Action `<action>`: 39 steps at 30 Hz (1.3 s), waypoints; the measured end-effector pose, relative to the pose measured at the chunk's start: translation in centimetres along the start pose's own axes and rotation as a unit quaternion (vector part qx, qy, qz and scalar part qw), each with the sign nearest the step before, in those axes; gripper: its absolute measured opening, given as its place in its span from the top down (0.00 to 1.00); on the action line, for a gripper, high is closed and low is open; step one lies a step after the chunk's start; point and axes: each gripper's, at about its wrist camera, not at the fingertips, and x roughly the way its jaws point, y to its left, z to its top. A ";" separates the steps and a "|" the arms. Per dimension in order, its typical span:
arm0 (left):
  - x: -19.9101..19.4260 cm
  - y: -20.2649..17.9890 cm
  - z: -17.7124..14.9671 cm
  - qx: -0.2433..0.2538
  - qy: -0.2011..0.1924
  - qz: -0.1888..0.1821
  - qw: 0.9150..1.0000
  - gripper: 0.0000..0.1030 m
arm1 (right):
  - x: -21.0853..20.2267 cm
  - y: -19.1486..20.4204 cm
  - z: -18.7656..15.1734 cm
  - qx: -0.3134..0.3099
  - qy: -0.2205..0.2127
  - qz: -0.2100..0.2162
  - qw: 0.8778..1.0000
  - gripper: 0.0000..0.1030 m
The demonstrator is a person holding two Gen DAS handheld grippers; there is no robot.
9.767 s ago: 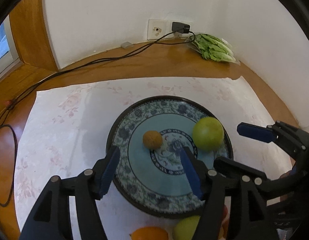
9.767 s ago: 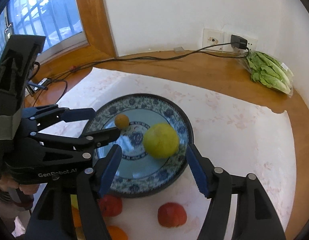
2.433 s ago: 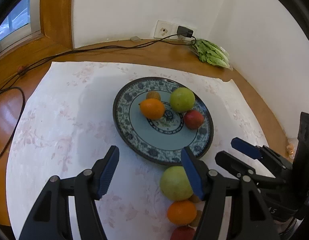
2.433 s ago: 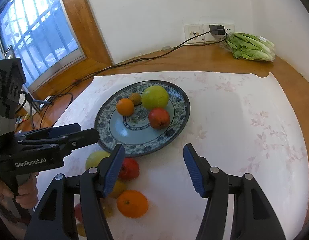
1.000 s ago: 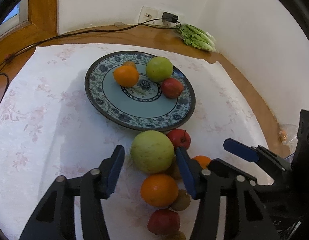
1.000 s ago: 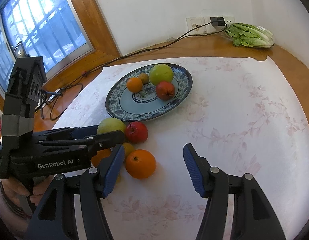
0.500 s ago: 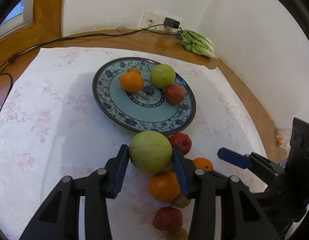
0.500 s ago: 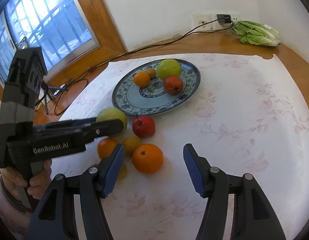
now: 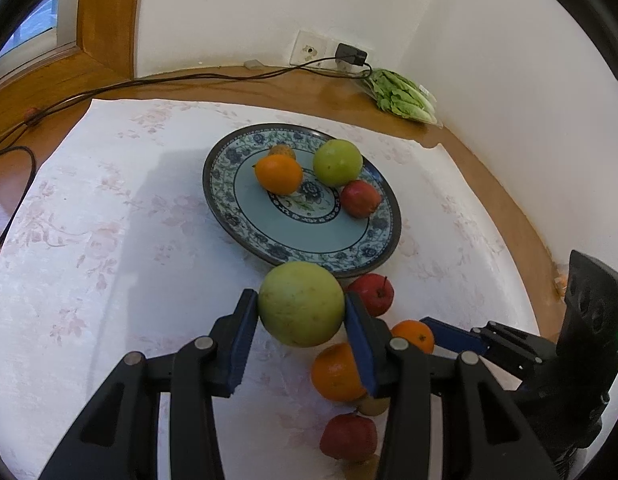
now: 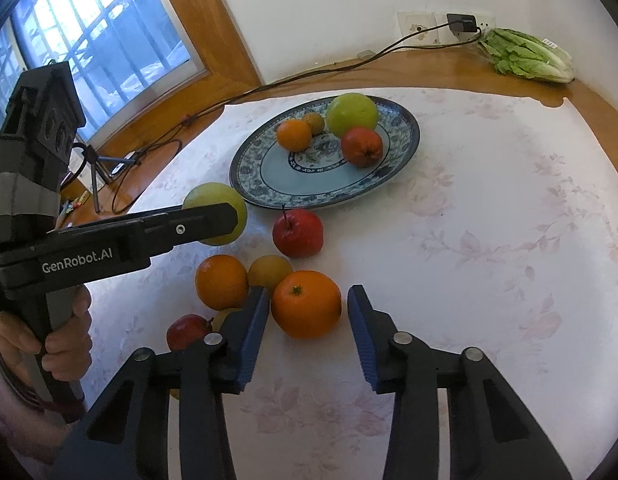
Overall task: Organize fruits
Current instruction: 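Grasp an orange with the right tool while the left tool grasps a green pear, then carry the orange and green pear onto the plate and open both tools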
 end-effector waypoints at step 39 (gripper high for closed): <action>-0.6 0.2 3.5 0.025 -0.024 0.021 0.999 0.55 | -2.0 -0.4 4.4 -0.014 -0.011 -0.024 1.000 0.64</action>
